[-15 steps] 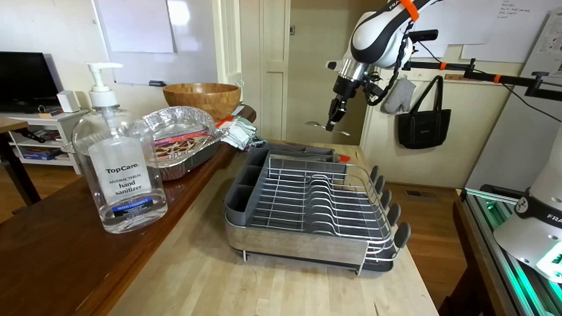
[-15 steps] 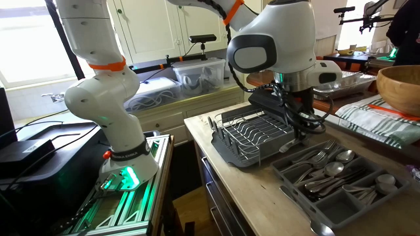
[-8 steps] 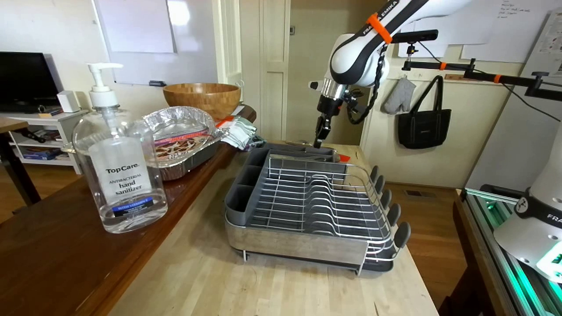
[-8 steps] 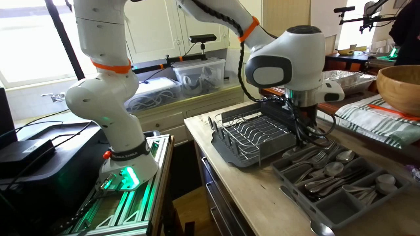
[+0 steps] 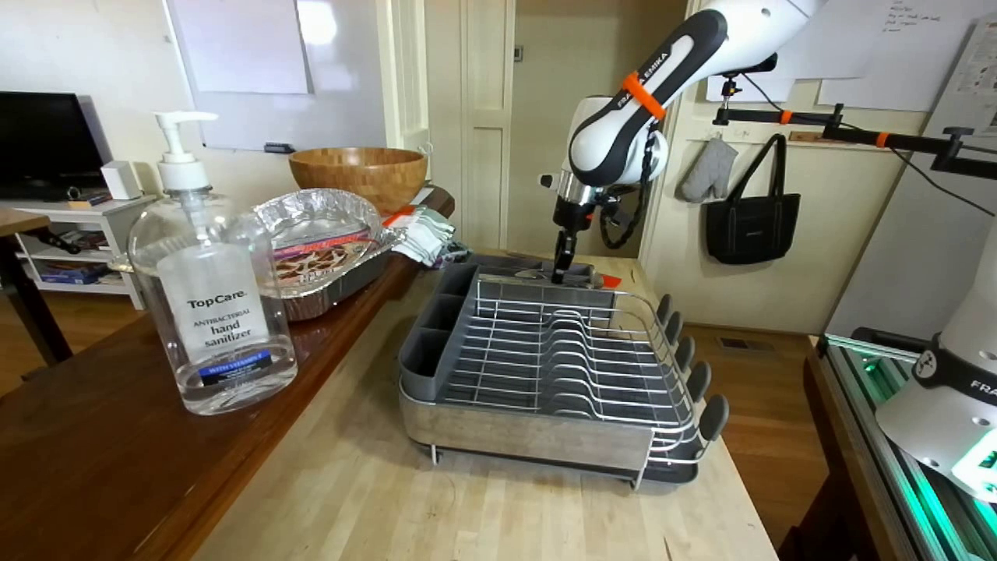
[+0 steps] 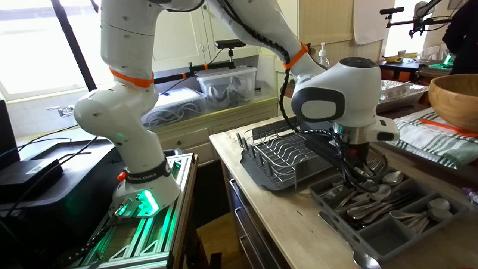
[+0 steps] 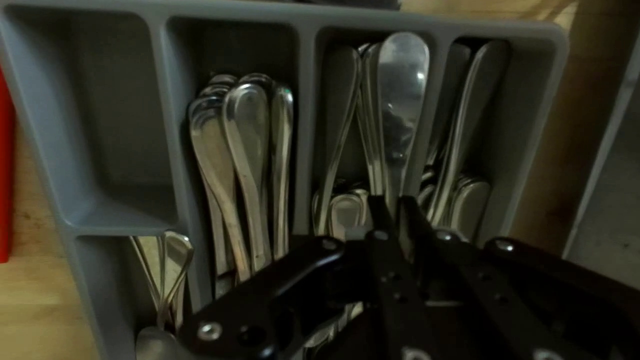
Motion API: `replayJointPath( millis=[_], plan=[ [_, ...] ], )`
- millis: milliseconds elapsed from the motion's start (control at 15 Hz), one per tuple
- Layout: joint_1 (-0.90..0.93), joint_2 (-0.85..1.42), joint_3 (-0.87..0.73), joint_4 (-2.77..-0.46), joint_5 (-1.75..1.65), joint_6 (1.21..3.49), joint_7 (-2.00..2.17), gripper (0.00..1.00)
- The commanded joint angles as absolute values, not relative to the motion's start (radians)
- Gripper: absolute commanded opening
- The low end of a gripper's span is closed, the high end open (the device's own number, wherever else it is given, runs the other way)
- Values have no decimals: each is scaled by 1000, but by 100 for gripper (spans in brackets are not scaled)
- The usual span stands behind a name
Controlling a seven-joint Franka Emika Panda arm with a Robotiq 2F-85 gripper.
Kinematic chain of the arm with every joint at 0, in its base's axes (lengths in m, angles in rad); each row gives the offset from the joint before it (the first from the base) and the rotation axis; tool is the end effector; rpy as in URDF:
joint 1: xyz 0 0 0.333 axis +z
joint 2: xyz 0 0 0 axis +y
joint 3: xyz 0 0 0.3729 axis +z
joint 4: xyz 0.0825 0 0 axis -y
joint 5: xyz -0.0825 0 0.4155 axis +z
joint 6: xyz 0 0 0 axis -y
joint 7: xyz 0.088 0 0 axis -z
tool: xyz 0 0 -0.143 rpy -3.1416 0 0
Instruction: Place the fork and one spoon in the cutlery rack
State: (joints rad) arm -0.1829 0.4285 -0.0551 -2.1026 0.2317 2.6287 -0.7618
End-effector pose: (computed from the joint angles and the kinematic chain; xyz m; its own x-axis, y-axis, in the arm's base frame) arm 0.6190 -0.1513 0.2113 0.9360 0.3229 0.1401 0.3284 -0.9444 -0.0176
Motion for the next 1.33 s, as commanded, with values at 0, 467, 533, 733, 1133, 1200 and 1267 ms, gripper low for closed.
replayJointPath(
  millis=[0, 467, 533, 733, 1133, 1200, 1267],
  plan=[
    [-188, 488, -50, -2049, 150, 2668, -641, 2],
    [-188, 526, -38, -2009, 35, 2657, -518, 2],
    [-188, 528, -36, -2005, 25, 2648, -507, 2],
    [-198, 514, -25, -2008, 7, 2636, -497, 42],
    [-229, 328, -46, -2087, 14, 2618, -489, 86],
    [-221, 290, -78, -2100, -18, 2594, -464, 95],
    [-209, 261, -115, -2107, -61, 2572, -432, 99]
  ],
)
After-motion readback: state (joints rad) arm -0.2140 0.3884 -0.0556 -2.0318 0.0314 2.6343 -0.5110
